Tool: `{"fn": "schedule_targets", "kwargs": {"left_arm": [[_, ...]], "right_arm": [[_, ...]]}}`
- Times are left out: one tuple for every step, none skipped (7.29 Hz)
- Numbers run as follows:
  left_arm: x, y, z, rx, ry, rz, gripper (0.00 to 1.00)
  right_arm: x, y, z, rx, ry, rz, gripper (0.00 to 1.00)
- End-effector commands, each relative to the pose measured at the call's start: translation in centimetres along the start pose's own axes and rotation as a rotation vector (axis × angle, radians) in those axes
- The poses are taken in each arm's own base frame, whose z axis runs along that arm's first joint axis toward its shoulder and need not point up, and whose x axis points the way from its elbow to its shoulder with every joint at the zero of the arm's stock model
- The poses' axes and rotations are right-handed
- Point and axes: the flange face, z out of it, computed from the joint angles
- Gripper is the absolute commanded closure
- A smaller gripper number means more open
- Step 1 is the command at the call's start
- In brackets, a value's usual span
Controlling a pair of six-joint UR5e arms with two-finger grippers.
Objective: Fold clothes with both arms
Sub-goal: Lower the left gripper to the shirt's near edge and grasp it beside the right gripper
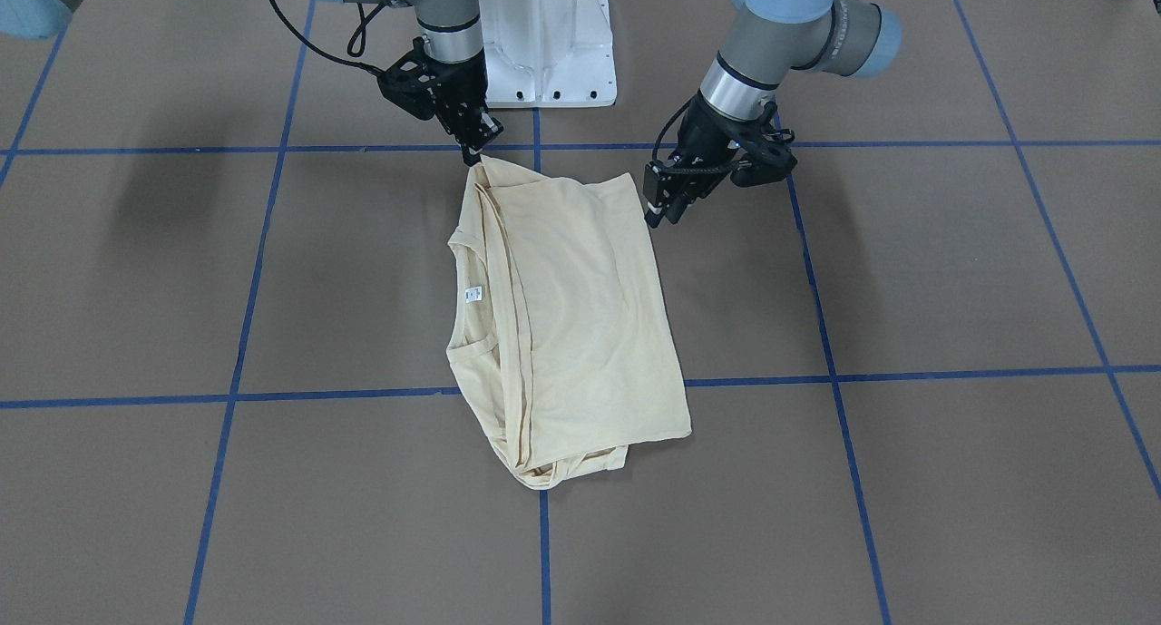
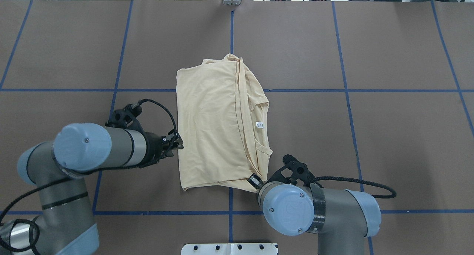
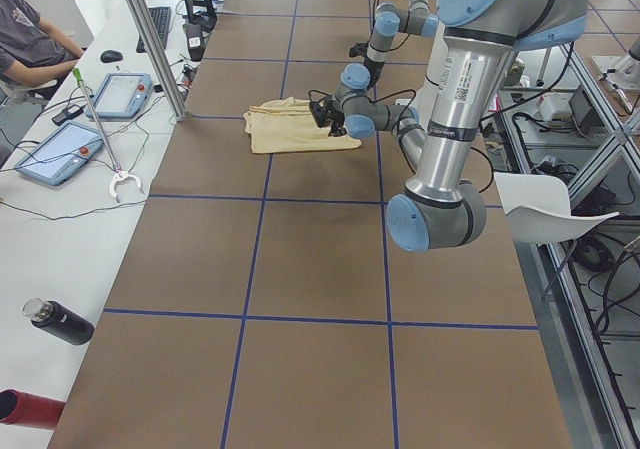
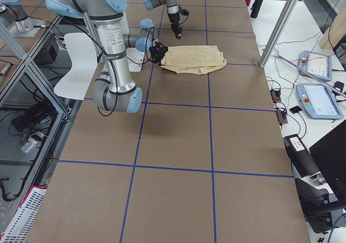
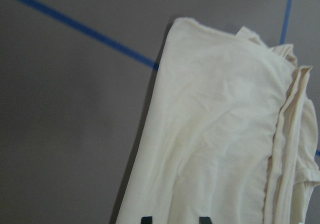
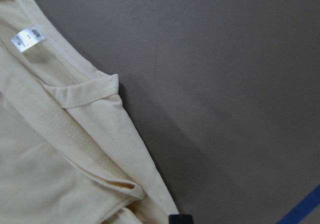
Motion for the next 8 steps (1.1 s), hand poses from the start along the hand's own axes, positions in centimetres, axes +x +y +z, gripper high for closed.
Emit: {"fn": "schedule_targets", "kwargs": {"left_arm": [[-2.4,6.1,2.3,-0.035,-0.046,-0.074,0.56],[-2.7,6.3,2.6,-0.034,-0.053,-0.072,0.56],[-2.9,6.3,2.8,-0.033,-0.059,-0.072,0.56],[-2.9,6.4,2.8,-0.033,-0.065,-0.073,0.56],[-3.4,7.3,3.4,-0.039,-0.088,-0.066,0.56],[-3.3,7.6,3.4,-0.044,-0.086,-0.065,0.56],[-3.6,7.5,4.2,-0.037,-0.099,-0.065,0.56],[-3.4,7.5,4.1,-0.038,-0.097,-0.064,0.56]], "right_arm": [[0.0,0.1,0.0,-0.001,0.001,-0.001,1.0],[0.0,0.1,-0.1,-0.003,-0.002,-0.001,1.0],[-0.1,0.2,-0.2,-0.004,-0.003,0.0,1.0],[-0.2,0.1,-0.2,-0.003,-0.004,0.001,1.0],[-0.3,0.0,-0.2,-0.002,-0.006,0.003,1.0],[-0.3,-0.2,-0.1,0.001,-0.004,0.004,1.0],[-0.2,-0.2,-0.1,0.001,-0.004,0.004,1.0],[-0.2,-0.2,-0.1,0.001,-0.004,0.004,1.0]]}}
